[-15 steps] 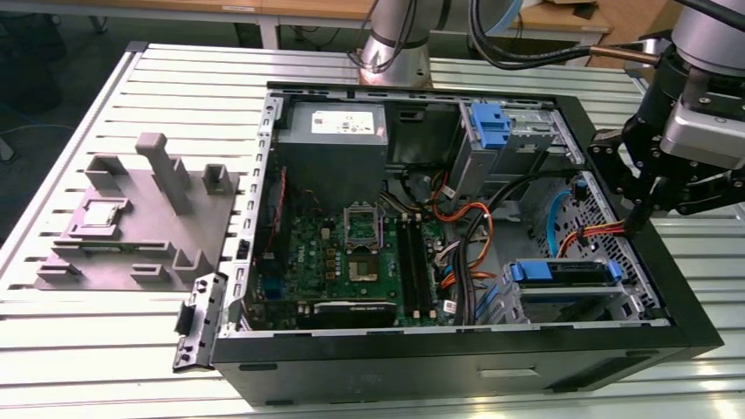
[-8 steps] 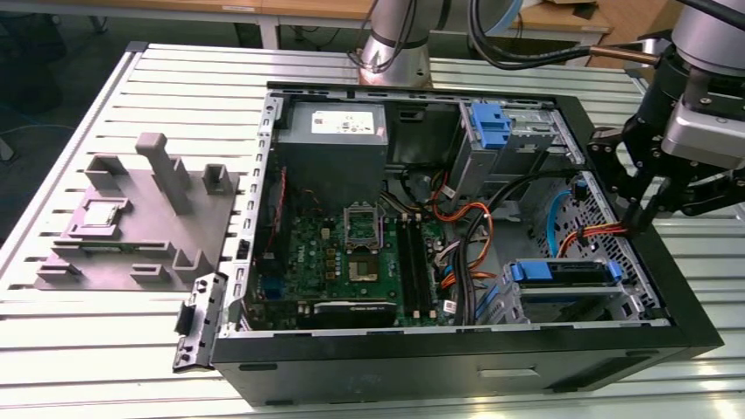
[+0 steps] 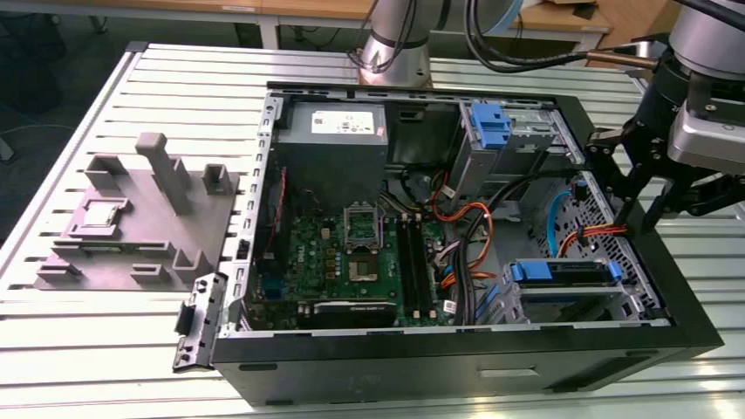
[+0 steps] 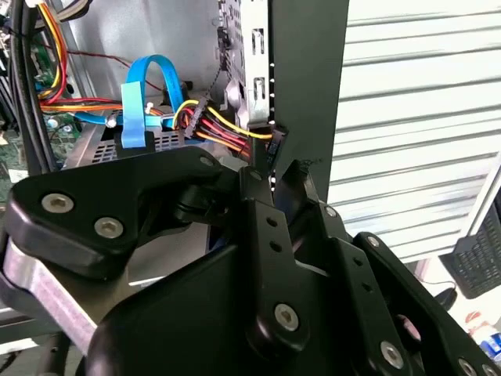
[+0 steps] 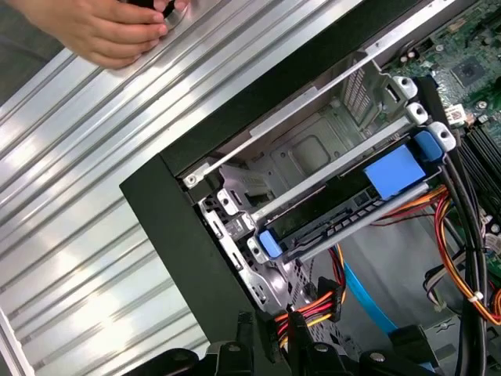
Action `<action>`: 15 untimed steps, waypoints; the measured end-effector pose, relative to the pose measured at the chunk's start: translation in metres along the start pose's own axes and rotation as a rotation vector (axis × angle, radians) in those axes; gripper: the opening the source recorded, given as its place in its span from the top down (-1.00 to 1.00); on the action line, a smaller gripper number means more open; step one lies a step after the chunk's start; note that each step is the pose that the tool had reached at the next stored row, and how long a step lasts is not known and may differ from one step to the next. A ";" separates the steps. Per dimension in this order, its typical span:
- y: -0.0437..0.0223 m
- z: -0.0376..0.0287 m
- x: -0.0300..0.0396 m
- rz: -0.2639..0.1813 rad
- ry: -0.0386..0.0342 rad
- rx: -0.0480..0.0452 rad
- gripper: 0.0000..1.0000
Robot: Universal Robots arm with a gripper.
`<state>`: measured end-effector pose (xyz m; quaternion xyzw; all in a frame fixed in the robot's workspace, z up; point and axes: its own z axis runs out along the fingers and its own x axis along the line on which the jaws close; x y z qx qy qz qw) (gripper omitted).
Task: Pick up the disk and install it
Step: 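Insert the first disk wire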
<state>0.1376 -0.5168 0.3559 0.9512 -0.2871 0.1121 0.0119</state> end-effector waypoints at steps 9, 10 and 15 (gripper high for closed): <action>0.0006 0.0060 -0.0019 -0.038 0.0196 0.0227 0.38; 0.0005 0.0063 -0.0019 -0.040 0.0213 0.0241 0.38; 0.0008 0.0062 -0.0022 -0.042 0.0226 0.0261 0.66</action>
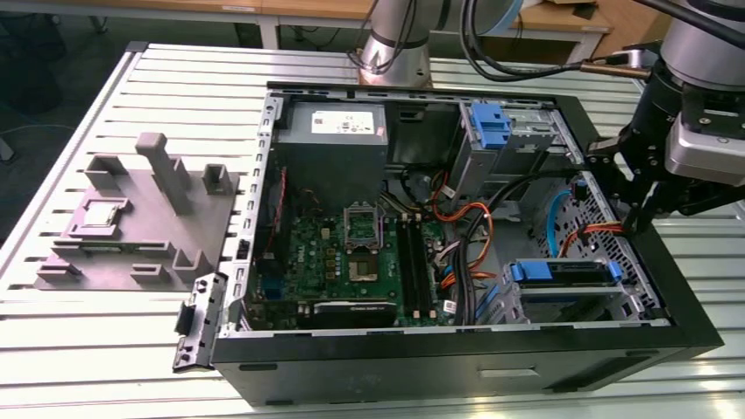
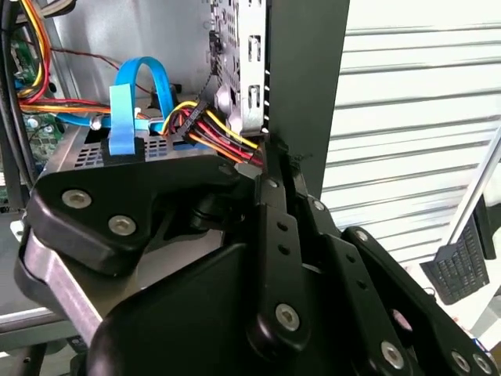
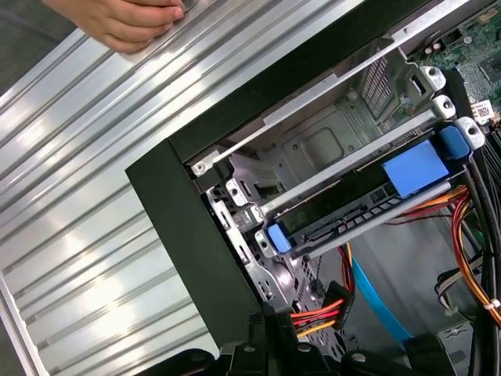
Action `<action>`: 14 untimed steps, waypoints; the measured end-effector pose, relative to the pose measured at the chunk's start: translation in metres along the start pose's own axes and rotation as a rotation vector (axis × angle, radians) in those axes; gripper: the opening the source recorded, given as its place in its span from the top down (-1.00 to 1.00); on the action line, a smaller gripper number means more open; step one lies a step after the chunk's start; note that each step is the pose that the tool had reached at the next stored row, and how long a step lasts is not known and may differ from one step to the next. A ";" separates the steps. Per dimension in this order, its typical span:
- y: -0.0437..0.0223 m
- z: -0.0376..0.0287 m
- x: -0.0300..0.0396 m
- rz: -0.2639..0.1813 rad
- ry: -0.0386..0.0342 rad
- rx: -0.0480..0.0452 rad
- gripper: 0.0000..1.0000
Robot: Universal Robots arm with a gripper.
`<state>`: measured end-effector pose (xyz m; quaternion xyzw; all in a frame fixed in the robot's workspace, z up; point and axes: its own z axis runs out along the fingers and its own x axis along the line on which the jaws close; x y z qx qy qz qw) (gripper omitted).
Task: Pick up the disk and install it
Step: 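Insert the first disk wire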
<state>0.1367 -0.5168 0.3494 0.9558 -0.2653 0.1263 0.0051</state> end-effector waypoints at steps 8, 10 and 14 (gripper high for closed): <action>0.0012 -0.0019 -0.0017 0.000 0.0008 -0.0012 0.66; 0.0030 -0.0027 -0.0046 -0.001 0.0008 -0.0011 0.66; 0.0040 -0.0030 -0.0063 0.011 0.0015 -0.0039 0.66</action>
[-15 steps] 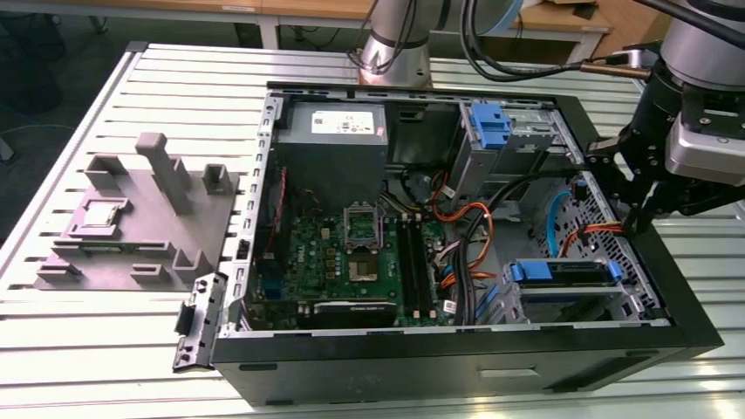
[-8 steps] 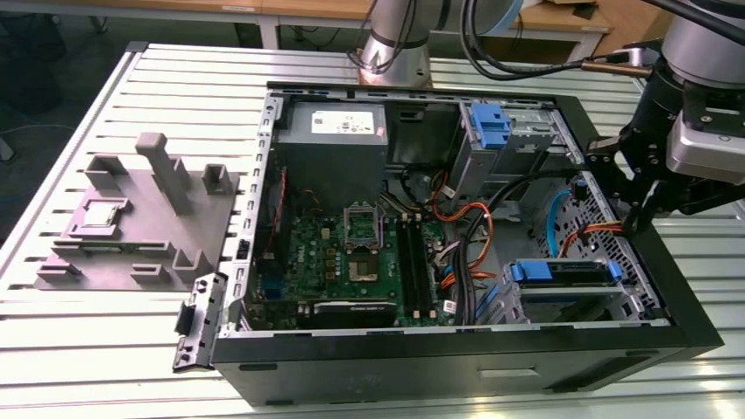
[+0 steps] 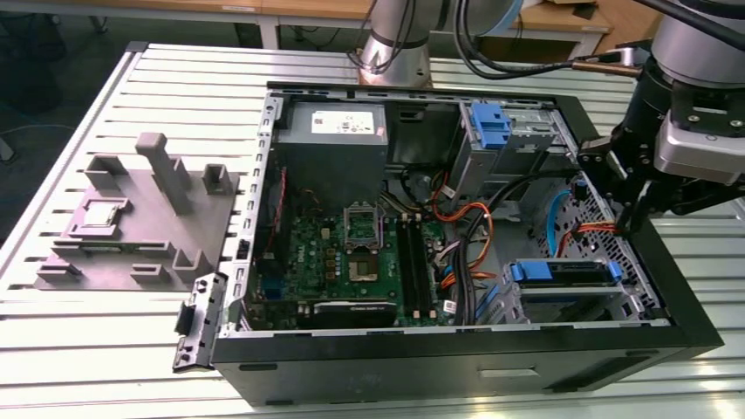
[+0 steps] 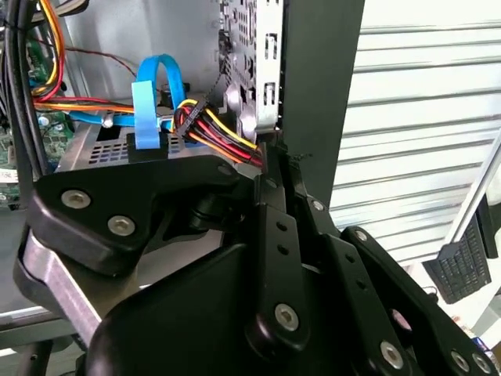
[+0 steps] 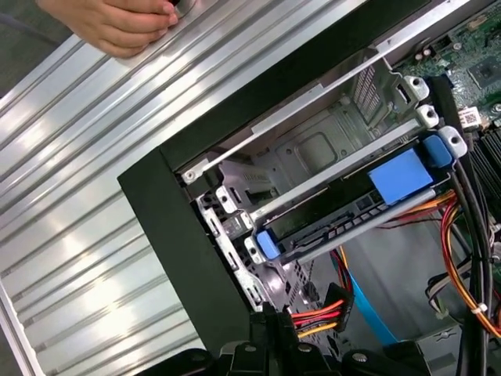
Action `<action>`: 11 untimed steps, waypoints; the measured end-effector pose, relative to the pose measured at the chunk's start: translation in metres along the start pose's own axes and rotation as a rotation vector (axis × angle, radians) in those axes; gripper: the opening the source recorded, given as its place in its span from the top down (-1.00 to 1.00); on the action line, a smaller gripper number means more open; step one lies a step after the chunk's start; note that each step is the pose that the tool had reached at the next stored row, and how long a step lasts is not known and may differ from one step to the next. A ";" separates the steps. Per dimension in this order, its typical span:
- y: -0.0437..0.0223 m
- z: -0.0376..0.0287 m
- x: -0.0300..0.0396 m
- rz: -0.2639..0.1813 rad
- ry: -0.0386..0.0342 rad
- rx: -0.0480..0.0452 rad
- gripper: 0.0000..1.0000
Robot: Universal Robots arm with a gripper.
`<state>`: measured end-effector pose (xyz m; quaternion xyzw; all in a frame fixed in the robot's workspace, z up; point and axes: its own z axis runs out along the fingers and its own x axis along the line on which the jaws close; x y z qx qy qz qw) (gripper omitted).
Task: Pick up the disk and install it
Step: 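Insert the first disk wire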
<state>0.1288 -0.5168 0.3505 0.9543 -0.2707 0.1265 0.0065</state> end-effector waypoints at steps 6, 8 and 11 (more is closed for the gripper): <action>0.0008 -0.0005 -0.0013 0.088 0.0053 -0.0226 0.66; 0.0031 -0.0016 -0.0049 0.095 0.0056 -0.0243 0.66; 0.0045 -0.0020 -0.0071 0.099 0.0059 -0.0254 0.66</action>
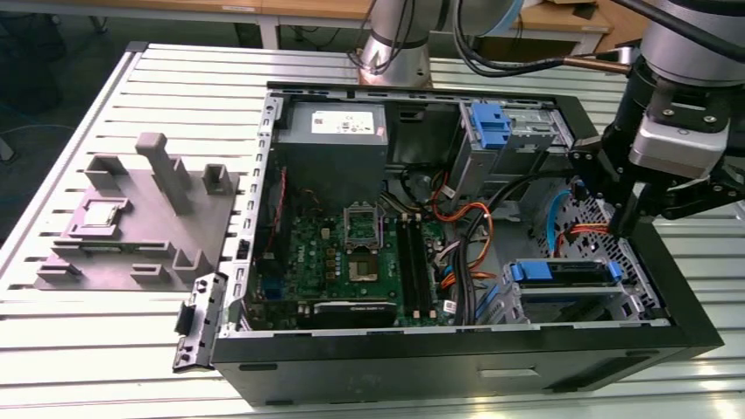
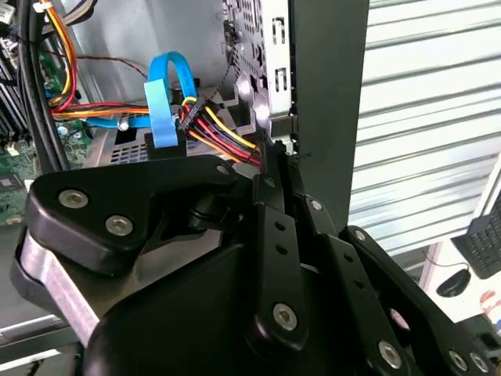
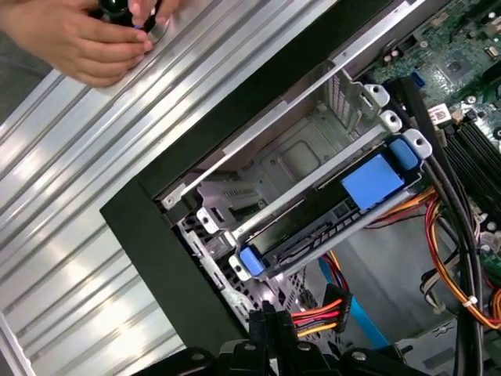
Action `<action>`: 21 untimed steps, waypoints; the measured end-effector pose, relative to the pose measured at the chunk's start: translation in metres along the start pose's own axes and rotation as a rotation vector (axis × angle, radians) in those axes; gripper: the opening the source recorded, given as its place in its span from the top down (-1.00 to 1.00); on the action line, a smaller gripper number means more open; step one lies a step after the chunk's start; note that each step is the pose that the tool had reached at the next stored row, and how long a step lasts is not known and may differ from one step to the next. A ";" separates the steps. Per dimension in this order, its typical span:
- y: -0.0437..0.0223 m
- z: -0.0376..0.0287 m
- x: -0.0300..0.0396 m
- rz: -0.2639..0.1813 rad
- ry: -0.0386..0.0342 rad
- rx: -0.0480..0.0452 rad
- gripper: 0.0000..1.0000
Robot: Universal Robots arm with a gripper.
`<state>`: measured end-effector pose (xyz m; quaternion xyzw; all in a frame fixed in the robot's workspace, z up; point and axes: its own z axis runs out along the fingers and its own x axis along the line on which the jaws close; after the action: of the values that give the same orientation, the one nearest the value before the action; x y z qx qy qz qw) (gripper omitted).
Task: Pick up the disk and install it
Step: 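Insert the first disk wire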
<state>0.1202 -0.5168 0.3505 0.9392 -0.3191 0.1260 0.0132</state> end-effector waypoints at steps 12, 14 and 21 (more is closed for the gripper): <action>0.0000 0.0005 -0.0002 0.209 0.0125 -0.0537 0.66; 0.0001 0.0007 -0.0002 0.244 0.0146 -0.0627 0.66; 0.0001 0.0015 -0.0004 0.367 0.0218 -0.0942 0.66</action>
<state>0.1201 -0.5168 0.3490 0.8621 -0.4905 0.1214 0.0374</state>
